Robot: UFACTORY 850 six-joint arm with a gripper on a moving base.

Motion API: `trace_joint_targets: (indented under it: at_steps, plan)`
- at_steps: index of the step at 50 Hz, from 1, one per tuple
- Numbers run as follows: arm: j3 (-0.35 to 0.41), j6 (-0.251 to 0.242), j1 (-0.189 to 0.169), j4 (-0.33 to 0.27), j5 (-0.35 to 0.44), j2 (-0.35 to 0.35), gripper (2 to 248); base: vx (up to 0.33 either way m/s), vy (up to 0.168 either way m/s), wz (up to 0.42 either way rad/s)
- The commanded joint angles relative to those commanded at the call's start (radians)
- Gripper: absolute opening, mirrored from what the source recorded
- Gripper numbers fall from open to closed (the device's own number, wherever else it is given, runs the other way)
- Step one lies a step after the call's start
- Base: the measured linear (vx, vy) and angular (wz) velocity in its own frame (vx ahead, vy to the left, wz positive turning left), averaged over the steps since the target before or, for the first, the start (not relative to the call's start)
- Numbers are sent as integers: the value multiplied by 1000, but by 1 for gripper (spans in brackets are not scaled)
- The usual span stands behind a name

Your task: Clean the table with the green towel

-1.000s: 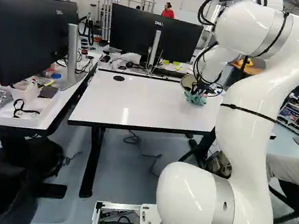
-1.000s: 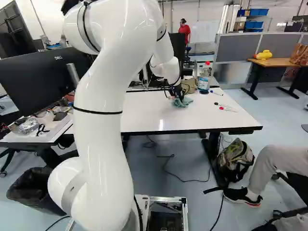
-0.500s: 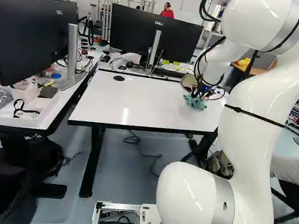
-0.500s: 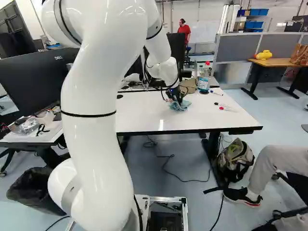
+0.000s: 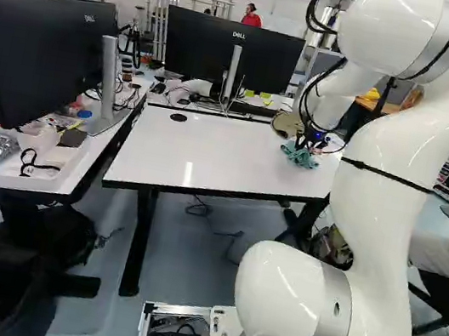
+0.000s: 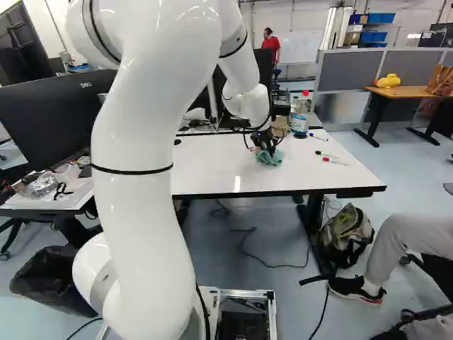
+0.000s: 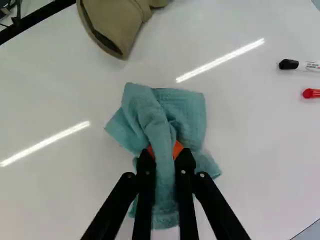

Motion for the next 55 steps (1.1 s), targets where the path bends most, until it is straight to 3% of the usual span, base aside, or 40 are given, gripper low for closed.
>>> trace_joint_targets:
  at_steps: [26, 55]
  plan:
    - [-110, 0, 33, 0, 0, -82, 50, 0, 0, 0]
    - [9, 0, 78, 0, 0, 6, 50, 0, 0, 0]
